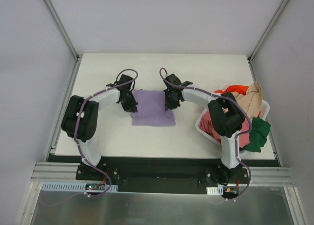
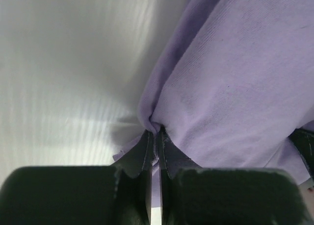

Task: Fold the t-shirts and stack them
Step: Put the neatly folded tshirt into the corner of the board with both arms

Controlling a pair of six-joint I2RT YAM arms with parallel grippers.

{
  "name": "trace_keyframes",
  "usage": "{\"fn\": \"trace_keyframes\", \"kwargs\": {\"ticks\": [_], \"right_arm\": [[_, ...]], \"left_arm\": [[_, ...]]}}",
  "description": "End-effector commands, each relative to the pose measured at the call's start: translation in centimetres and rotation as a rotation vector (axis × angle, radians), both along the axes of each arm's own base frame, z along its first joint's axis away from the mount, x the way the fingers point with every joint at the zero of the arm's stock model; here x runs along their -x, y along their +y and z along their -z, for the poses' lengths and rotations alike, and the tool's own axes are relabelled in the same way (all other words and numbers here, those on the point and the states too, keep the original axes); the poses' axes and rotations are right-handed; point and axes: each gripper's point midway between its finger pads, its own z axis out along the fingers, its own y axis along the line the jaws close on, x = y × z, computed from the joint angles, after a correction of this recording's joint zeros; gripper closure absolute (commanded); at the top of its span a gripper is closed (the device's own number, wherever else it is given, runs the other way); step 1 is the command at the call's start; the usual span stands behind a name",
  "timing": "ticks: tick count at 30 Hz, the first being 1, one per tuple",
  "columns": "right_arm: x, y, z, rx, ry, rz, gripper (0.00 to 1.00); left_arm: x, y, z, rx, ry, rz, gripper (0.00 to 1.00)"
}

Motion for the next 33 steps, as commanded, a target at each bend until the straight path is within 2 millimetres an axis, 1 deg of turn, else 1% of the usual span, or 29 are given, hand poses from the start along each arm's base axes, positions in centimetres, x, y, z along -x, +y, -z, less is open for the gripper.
{"fn": "trace_keyframes", "kwargs": {"ticks": [1,2,3,4,6,7,8,9,10,11,13,14,16,17,19,21,23,26,28,29,31,32,33], "right_arm": [[-5.3,-0.9,-1.6,-0.011,-0.038,-0.039,1.0],[-6.9,-1.3,-1.9,-0.013,-0.041,-0.04,1.0],[-8.2,-1.0,-2.2,-0.027,-0.05,-0.059,1.0],[-9.8,-1.3,-2.4,-0.031,-0.057,-0.048,1.0],[-12.5,-1.3,-2.8,-0.058,-0.069,-0.06,0.99],[-13.8,-1.5,-2.5,-0.062,-0.07,-0.054,1.0],[-15.3,-1.4,-3.2,-0.089,-0.087,-0.055,1.0],[-16.5,-1.3,-3.1,-0.119,-0.093,-0.062,1.0],[-18.2,-1.4,-3.8,-0.141,-0.124,-0.053,0.99],[-19.6,-1.4,-3.9,-0.167,-0.149,-0.043,0.97],[-22.4,-1.1,-4.4,-0.239,-0.216,-0.031,0.95],[-23.7,-1.0,-4.4,-0.28,-0.246,-0.015,0.95],[-25.9,-1.1,-4.7,-0.345,-0.302,0.017,0.95],[-27.0,-1.3,-4.9,-0.367,-0.335,0.03,0.97],[-28.9,-1.9,-5.2,-0.385,-0.391,0.048,0.98],[-29.9,-1.8,-5.4,-0.402,-0.418,0.049,0.96],[-30.6,-1.6,-5.9,-0.438,-0.44,0.048,0.94],[-31.8,-2.9,-6.2,-0.435,-0.47,0.097,0.92],[-32.0,-3.1,-6.1,-0.448,-0.469,0.113,0.89],[-31.9,-3.0,-5.8,-0.465,-0.453,0.118,0.84],[-31.8,-2.9,-5.4,-0.488,-0.429,0.135,0.83],[-31.9,-3.0,-5.4,-0.488,-0.43,0.14,0.82],[-32.0,-3.2,-5.4,-0.48,-0.437,0.144,0.78]], "left_arm": [[-6.0,-0.9,-0.8,-0.003,-0.049,0.011,1.0],[-7.7,-1.0,-1.3,-0.004,-0.061,0.008,1.0],[-10.0,-1.5,-2.2,0.006,-0.087,0.012,1.0],[-11.5,-1.6,-2.4,0.019,-0.088,0.012,1.0],[-14.7,-2.7,-3.3,0.067,-0.115,0.034,1.0],[-15.9,-2.8,-3.5,0.07,-0.125,0.036,1.0],[-17.4,-3.2,-3.8,0.081,-0.148,0.041,1.0],[-18.6,-3.6,-3.9,0.1,-0.163,0.051,1.0],[-19.9,-4.1,-4.3,0.126,-0.183,0.06,1.0],[-21.0,-5.0,-4.5,0.172,-0.195,0.087,1.0],[-23.3,-5.8,-4.8,0.231,-0.225,0.098,1.0],[-24.4,-5.8,-4.4,0.244,-0.234,0.088,1.0],[-26.4,-6.0,-4.9,0.284,-0.267,0.075,1.0],[-27.0,-5.9,-4.8,0.292,-0.275,0.06,1.0],[-28.1,-5.5,-4.3,0.284,-0.289,0.022,1.0],[-29.1,-5.4,-4.3,0.288,-0.322,0.004,0.99],[-29.5,-5.9,-4.3,0.312,-0.339,0.012,1.0],[-30.0,-5.3,-4.2,0.289,-0.355,-0.01,1.0],[-30.3,-5.3,-4.3,0.286,-0.368,-0.017,0.98],[-30.5,-5.2,-4.4,0.291,-0.376,-0.016,0.96],[-30.6,-5.4,-4.5,0.301,-0.383,-0.009,0.9],[-30.6,-5.5,-4.7,0.305,-0.388,0.002,0.9],[-30.6,-5.4,-4.8,0.3,-0.394,0.006,0.88]]}}
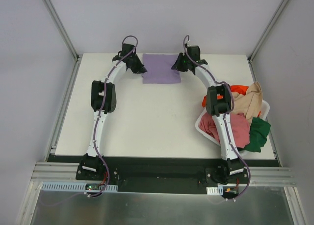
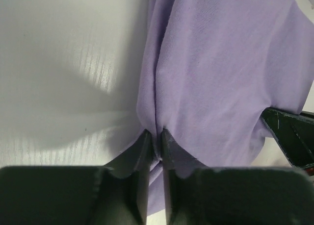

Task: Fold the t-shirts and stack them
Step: Put the neatly folded tshirt into the corner of the board with both arms

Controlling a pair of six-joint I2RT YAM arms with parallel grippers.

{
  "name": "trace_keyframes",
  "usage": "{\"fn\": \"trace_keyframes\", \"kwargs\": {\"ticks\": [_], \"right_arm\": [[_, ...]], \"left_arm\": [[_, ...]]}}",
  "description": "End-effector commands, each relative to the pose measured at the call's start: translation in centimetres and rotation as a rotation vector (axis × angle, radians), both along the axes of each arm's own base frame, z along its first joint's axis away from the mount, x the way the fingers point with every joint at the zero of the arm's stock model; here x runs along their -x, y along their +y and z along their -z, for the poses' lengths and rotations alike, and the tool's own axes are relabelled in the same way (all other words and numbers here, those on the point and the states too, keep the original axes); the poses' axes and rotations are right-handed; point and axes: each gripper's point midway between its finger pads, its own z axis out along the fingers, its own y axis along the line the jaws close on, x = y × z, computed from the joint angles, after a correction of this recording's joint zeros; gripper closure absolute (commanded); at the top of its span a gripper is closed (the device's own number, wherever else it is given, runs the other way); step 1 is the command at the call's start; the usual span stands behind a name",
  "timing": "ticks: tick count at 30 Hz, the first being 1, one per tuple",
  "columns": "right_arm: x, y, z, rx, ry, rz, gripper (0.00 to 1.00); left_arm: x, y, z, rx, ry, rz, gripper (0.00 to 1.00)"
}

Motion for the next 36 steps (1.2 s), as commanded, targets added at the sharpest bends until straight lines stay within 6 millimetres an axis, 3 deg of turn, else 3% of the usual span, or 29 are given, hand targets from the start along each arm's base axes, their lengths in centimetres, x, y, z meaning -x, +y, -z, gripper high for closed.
{"fn": "trace_keyframes", "kwargs": {"ticks": [1,3,4,6,11,13,14,15,19,22,23,25,26,30,32,34,36], "right_arm": [[-2.0,0.0,-3.1,-0.062,-0.086,0.035,0.72],[-2.5,-1.0,-4.4,-0.049,-0.107,0.064,0.67],[-2.6,-1.5,-5.6,-0.049,-0.116,0.075,0.58],[-2.5,-2.5,-8.0,-0.049,-0.137,0.091,0.46],[-0.6,-3.9,-16.4,-0.05,-0.225,0.095,0.36],[1.0,-3.7,-19.3,-0.066,-0.229,0.072,0.26],[1.9,-3.7,-20.7,-0.073,-0.23,0.063,0.1],[3.2,-3.4,-22.2,-0.083,-0.23,0.035,0.04],[9.1,-3.4,-24.3,-0.043,-0.192,-0.006,0.04],[14.6,-3.5,-24.9,0.041,-0.222,-0.031,0.04],[17.4,-3.6,-24.3,0.068,-0.226,-0.049,0.04],[21.7,-2.9,-22.1,0.108,-0.213,-0.075,0.04],[24.0,-1.8,-21.6,0.11,-0.23,-0.112,0.04],[31.4,-1.8,-17.9,0.139,-0.233,-0.14,0.04],[34.0,-2.0,-16.2,0.125,-0.22,-0.134,0.04],[36.3,-2.2,-14.0,0.119,-0.199,-0.14,0.04],[37.8,-2.4,-12.9,0.123,-0.219,-0.125,0.04]], "left_arm": [[-1.4,-0.4,-2.8,0.022,-0.088,0.008,0.82],[-1.5,-0.1,-4.3,0.021,-0.115,0.008,0.67],[-1.6,0.1,-5.4,0.025,-0.133,0.009,0.56],[-1.5,0.4,-8.5,0.03,-0.183,0.017,0.01],[0.2,1.5,-18.5,-0.007,-0.358,0.016,0.01],[1.6,1.6,-21.6,-0.017,-0.408,0.034,0.01],[2.7,1.7,-23.3,-0.012,-0.426,0.044,0.01],[3.8,1.9,-23.8,-0.02,-0.427,0.052,0.01],[10.2,3.5,-26.5,-0.049,-0.422,0.036,0.01],[16.1,4.6,-26.1,-0.068,-0.392,0.028,0.01],[18.2,4.9,-25.0,-0.078,-0.368,0.023,0.01],[22.9,5.6,-24.9,-0.097,-0.384,0.018,0.01],[25.2,5.9,-22.2,-0.118,-0.336,0.022,0.01],[32.7,6.3,-18.4,-0.129,-0.325,0.051,0.01],[35.4,6.7,-16.1,-0.128,-0.308,0.049,0.01],[37.2,7.2,-13.8,-0.128,-0.286,0.029,0.01],[38.5,7.7,-12.3,-0.118,-0.275,0.007,0.01]]}}
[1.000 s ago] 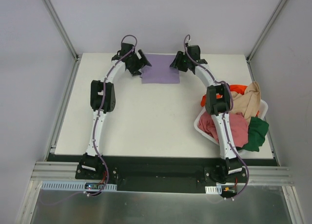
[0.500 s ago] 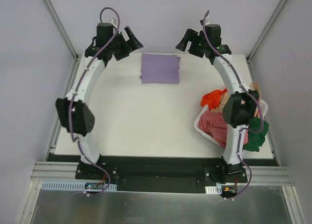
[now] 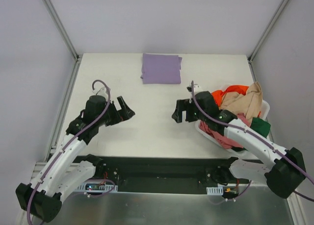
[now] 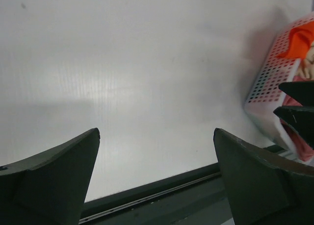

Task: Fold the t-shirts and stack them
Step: Put the neatly folded tshirt into the corner of the board with both arms

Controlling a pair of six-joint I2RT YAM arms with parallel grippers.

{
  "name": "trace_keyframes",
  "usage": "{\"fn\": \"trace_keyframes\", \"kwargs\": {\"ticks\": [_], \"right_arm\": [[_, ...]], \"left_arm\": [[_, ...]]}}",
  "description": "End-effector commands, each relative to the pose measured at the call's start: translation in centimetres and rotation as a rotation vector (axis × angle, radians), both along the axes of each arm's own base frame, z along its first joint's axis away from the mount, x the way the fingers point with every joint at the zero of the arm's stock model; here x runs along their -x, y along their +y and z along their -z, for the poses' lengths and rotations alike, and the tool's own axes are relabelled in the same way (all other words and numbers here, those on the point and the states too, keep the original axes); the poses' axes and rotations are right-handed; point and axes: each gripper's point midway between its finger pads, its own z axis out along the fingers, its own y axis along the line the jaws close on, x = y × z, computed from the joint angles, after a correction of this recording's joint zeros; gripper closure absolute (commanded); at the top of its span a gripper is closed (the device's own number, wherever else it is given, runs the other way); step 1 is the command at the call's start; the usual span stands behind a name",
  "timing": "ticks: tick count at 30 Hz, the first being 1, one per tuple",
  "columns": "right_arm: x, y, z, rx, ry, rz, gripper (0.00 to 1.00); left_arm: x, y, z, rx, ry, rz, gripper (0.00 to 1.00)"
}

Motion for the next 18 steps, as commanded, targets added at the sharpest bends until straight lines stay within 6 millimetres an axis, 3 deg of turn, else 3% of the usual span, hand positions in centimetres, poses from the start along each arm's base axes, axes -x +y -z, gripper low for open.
{"fn": "trace_keyframes", "kwargs": {"ticks": [1,6,11,18], "right_arm": [[1.5,-0.7,0.5,-0.04,-0.1,0.081,0.04],[4.0,-0.9,3.0,-0.049,-0.082,0.055,0.04],[5.1,-0.3,3.2,-0.159,-0.119,0.021,0.04],[5.1,-1.3,2.6,-0.191,-0.162,0.06,0.04]], "left_arm": [[1.9,1.8,2.8,0.008,0.0,-0.102,0.01],[3.0,2.7,5.4,-0.006,0.019,-0.127,0.01],[3.5,2.7,6.3,-0.009,0.035,-0.116,0.01],[3.6,3.0,7.1,-0.03,0.05,-0.123,0.01]]}}
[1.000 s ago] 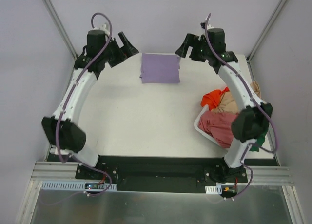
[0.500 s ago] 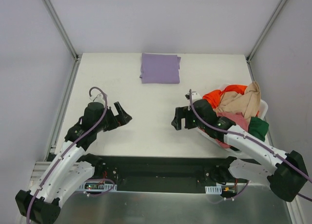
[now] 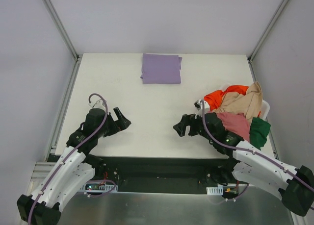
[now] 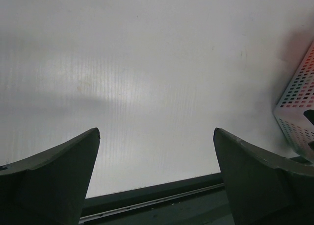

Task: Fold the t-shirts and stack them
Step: Put the neatly folded tshirt into the corner of the board with both arms

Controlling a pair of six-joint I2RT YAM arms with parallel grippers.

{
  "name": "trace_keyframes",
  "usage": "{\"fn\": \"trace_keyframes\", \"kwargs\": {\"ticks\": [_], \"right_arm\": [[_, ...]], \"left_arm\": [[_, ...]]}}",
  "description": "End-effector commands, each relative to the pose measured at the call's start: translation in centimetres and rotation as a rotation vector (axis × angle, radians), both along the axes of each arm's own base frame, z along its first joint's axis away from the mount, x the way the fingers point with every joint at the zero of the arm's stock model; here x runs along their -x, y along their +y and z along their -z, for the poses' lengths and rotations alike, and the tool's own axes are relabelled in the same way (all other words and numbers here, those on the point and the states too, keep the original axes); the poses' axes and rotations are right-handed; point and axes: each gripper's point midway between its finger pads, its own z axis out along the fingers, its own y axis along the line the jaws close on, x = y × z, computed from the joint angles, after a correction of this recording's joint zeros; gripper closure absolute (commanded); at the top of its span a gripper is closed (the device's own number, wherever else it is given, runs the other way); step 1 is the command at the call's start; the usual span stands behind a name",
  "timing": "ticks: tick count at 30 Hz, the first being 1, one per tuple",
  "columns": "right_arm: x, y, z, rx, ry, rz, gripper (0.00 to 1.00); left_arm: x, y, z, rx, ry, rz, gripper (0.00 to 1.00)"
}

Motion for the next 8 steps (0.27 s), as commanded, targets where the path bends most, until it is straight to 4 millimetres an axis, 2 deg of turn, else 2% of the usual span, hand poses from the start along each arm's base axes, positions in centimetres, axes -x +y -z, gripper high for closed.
{"fn": "trace_keyframes", "kwargs": {"ticks": [1,8], "right_arm": [[-0.98,-0.04,-2.58,-0.084,-0.088,0.05,0.04],[-1.3,-0.88,-3.31,-0.078,-0.151,0.071,0.04]], "left_arm": [[-0.18,0.16,0.25,-0.008,-0.008,-0.013,0.01],[-0.27,1.04,0.2,-0.041,-0.016,-0.046,0.01]]}}
